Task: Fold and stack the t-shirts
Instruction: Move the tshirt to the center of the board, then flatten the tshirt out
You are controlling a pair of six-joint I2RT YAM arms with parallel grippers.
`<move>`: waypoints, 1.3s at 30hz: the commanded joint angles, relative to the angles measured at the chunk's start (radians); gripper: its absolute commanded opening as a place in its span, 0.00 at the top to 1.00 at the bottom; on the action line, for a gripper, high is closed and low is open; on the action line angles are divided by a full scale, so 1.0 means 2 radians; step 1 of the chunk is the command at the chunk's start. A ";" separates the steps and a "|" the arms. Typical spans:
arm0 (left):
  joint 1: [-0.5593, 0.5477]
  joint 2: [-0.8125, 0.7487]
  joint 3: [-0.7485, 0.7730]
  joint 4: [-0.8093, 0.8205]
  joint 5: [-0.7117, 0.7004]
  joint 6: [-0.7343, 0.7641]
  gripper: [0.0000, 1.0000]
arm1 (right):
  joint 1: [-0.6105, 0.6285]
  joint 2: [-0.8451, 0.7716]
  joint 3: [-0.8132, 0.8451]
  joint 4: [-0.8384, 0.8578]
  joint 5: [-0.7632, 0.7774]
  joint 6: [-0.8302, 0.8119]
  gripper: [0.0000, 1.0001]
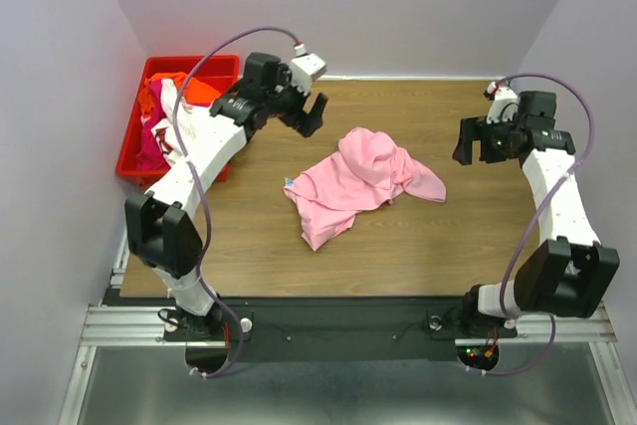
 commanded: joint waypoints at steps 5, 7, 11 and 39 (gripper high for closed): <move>0.008 -0.137 -0.232 -0.050 0.030 0.108 0.08 | 0.057 0.073 -0.011 -0.027 -0.080 -0.015 0.08; 0.007 -0.145 -0.295 -0.041 0.024 0.108 0.08 | 0.073 0.096 -0.018 -0.012 -0.064 -0.014 0.10; -0.018 -0.141 -0.349 -0.005 0.012 0.095 0.11 | 0.097 0.137 -0.028 0.010 -0.036 -0.014 0.14; 0.067 -0.137 -0.379 -0.099 -0.107 0.265 1.00 | 0.131 0.099 -0.159 -0.042 0.021 -0.117 0.99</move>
